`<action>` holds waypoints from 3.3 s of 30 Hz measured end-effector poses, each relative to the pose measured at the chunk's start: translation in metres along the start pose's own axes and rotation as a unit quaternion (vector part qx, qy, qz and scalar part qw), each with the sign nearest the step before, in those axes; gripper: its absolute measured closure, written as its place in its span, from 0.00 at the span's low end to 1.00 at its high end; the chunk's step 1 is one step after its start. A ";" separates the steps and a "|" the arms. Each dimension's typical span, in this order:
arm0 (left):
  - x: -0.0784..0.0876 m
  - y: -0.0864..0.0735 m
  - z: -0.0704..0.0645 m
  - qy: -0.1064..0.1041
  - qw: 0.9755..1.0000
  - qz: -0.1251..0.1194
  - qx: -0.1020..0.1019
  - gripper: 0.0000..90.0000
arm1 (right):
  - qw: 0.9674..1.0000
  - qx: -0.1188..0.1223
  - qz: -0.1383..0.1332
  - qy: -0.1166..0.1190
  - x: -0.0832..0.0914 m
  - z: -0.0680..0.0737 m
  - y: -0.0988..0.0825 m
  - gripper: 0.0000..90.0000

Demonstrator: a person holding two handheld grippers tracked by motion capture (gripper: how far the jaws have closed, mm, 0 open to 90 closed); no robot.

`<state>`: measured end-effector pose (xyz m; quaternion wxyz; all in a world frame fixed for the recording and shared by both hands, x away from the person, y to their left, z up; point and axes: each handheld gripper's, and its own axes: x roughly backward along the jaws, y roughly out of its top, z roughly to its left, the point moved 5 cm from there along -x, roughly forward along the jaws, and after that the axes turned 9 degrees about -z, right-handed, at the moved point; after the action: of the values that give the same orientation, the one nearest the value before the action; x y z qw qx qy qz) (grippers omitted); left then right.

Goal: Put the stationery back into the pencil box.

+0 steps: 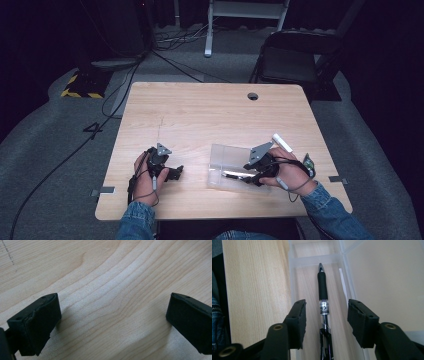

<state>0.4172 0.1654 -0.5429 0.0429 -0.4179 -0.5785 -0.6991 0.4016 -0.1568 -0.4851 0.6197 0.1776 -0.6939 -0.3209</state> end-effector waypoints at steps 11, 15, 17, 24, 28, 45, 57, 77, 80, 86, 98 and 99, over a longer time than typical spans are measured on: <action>0.000 0.000 0.001 -0.003 1.000 -0.001 -0.003 0.00 | 0.996 0.001 0.087 0.036 -0.007 0.009 -0.016 0.93; -0.001 0.001 0.000 -0.005 1.000 -0.001 -0.003 0.00 | 0.995 -0.002 0.090 0.039 -0.011 0.009 -0.019 0.88; -0.001 0.001 0.000 -0.005 1.000 -0.001 -0.003 0.00 | 0.996 -0.002 0.087 0.031 -0.014 0.007 -0.020 0.84; -0.001 0.001 0.001 -0.005 1.000 -0.001 -0.004 0.00 | 0.997 -0.006 0.078 0.015 -0.019 0.006 -0.019 0.75; -0.001 0.001 0.000 -0.005 1.000 -0.001 -0.004 0.00 | 0.997 -0.010 0.074 0.007 -0.021 0.006 -0.019 0.74; -0.001 0.001 0.000 -0.005 1.000 -0.001 -0.004 0.00 | 0.997 0.014 0.073 -0.018 -0.021 0.002 -0.018 0.68; -0.001 0.001 0.001 -0.005 1.000 -0.001 -0.004 0.00 | 0.996 0.037 0.074 -0.045 -0.020 -0.002 -0.017 0.63; -0.001 0.001 0.000 -0.004 1.000 -0.001 -0.004 0.00 | 1.000 0.008 0.005 0.024 -0.047 0.010 0.004 0.74; -0.001 0.001 0.000 -0.004 1.000 -0.001 -0.004 0.00 | 1.000 0.008 0.001 0.016 -0.048 0.009 0.003 0.62; -0.001 0.000 0.000 -0.004 1.000 -0.001 -0.003 0.00 | 1.000 0.014 -0.002 0.012 -0.047 0.008 0.002 0.61; -0.001 0.001 0.000 -0.004 1.000 -0.001 -0.003 0.00 | 0.999 -0.005 -0.035 0.004 -0.030 0.006 0.009 0.56; -0.001 0.001 0.000 -0.005 1.000 -0.001 -0.004 0.00 | 0.999 -0.006 -0.038 0.001 -0.027 0.005 0.010 0.56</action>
<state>0.4182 0.1653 -0.5429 0.0378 -0.4207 -0.5761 -0.6998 0.4027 -0.1305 -0.4988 0.6087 0.1999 -0.6844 -0.3481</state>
